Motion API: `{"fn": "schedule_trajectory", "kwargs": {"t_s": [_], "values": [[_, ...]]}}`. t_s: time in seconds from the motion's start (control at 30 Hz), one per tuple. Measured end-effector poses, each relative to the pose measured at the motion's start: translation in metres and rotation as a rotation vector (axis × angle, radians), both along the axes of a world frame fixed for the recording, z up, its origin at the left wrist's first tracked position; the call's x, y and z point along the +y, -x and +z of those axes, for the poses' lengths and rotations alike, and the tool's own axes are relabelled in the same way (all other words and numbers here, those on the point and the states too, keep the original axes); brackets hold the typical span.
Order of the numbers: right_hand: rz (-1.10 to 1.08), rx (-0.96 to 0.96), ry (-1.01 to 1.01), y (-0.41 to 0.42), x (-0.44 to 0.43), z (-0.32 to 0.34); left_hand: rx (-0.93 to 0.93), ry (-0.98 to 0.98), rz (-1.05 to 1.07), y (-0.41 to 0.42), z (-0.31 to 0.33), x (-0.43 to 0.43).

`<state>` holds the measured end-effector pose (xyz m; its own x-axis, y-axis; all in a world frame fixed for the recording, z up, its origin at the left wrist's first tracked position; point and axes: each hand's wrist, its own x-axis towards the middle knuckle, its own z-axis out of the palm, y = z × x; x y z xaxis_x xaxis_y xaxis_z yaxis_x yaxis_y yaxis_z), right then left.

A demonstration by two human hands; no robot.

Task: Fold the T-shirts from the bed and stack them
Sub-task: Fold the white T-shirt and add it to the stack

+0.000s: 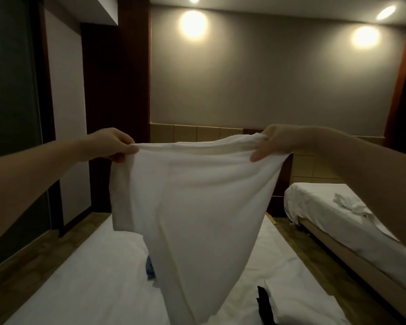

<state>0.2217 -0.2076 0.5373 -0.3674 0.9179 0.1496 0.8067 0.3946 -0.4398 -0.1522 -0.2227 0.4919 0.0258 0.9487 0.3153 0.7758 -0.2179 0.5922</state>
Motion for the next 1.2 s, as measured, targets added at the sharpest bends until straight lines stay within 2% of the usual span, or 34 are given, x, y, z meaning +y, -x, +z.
{"fn": "schedule_trajectory", "kwargs": {"t_s": [0.1,0.23,0.33,0.4,0.5,0.6,0.7,0.83,0.97,1.07,1.2], "values": [[0.032,0.111,0.064,-0.004,0.000,-0.001,-0.006,0.061,-0.070,0.004,-0.002,0.002],[0.063,0.069,0.226,-0.014,0.002,-0.001,-0.023,0.354,-0.242,0.014,0.006,-0.001],[0.057,0.129,0.231,-0.016,0.014,-0.003,-0.073,0.396,-0.247,0.015,0.006,0.011],[0.029,0.128,0.167,-0.013,0.031,-0.010,-0.123,0.355,-0.186,0.011,0.000,0.024],[-0.111,0.034,-0.039,-0.004,0.073,-0.032,-0.185,0.256,-0.052,-0.007,-0.020,0.055],[-0.245,-0.009,-0.271,0.006,0.125,-0.057,-0.167,0.100,0.137,-0.026,-0.053,0.100],[-0.335,-0.008,-0.366,0.016,0.171,-0.071,-0.188,-0.078,0.233,-0.039,-0.074,0.147],[-0.414,0.115,-0.567,0.020,0.212,-0.041,-0.322,-0.306,0.212,-0.042,-0.041,0.197],[-0.459,0.232,-0.788,0.022,0.207,0.008,-0.349,-0.463,0.140,-0.041,0.008,0.207],[-0.452,0.224,-0.853,0.021,0.179,0.015,-0.303,-0.495,0.115,-0.039,0.014,0.186],[-0.405,0.262,-0.795,0.011,0.124,-0.013,-0.326,-0.444,0.068,-0.045,-0.007,0.127]]}}
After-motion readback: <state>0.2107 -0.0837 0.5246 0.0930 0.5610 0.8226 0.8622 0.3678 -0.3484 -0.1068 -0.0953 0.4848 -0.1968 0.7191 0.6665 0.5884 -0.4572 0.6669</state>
